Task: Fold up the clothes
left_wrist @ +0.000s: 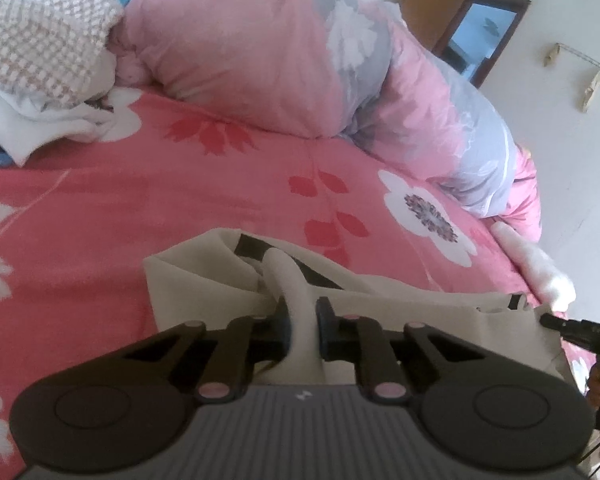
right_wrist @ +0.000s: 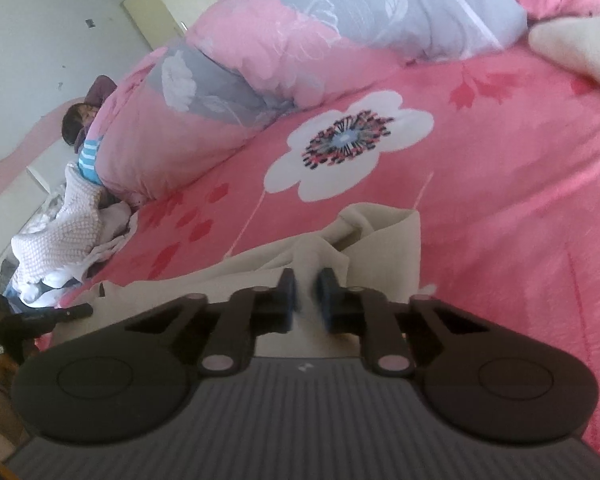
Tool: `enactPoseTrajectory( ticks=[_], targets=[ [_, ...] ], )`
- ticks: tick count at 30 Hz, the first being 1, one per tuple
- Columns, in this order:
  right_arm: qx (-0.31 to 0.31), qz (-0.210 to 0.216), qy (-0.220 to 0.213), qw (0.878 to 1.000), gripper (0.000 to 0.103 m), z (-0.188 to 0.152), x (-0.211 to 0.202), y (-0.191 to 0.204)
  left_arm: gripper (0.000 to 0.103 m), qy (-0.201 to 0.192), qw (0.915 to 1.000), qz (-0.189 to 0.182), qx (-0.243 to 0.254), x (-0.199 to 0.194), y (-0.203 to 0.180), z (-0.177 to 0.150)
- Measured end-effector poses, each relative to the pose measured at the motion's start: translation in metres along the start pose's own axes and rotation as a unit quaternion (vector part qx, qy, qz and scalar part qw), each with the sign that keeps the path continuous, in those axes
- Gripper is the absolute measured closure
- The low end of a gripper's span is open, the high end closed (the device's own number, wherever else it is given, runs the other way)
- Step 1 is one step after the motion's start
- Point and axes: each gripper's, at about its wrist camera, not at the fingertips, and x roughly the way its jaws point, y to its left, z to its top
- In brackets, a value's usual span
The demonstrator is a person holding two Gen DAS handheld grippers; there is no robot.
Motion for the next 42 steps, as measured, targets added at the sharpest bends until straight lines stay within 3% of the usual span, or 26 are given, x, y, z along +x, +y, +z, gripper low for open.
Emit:
enactPoseTrajectory(
  ticks=[5, 9, 12, 16, 21, 42],
  targets=[
    [-0.024, 0.004, -0.015, 1.0, 0.094, -0.001, -0.007, 0.009, 0.09, 0.003, 1.0, 0.003, 0.005, 0.002, -0.002, 0.001],
    [-0.007, -0.012, 0.002, 1.0, 0.08, 0.001, 0.006, 0.004, 0.086, 0.008, 0.9998, 0.018, 0.004, 0.006, -0.003, -0.001],
    [-0.001, -0.013, 0.006, 1.0, 0.08, -0.001, 0.013, 0.004, 0.09, -0.003, 0.9991, 0.032, 0.029, 0.004, -0.011, -0.003],
    [-0.058, -0.031, -0.009, 0.998, 0.098, -0.006, 0.008, 0.023, 0.096, -0.031, 0.9965, 0.049, 0.061, -0.003, -0.025, -0.004],
    [-0.075, -0.047, -0.053, 0.995, 0.099, 0.002, -0.005, 0.031, 0.096, -0.046, 0.9946, 0.058, 0.073, -0.005, -0.033, 0.001],
    [-0.085, -0.064, -0.058, 0.993, 0.1, 0.03, 0.034, 0.025, 0.096, -0.029, 0.9961, 0.056, 0.061, 0.04, -0.016, 0.032]
  ],
)
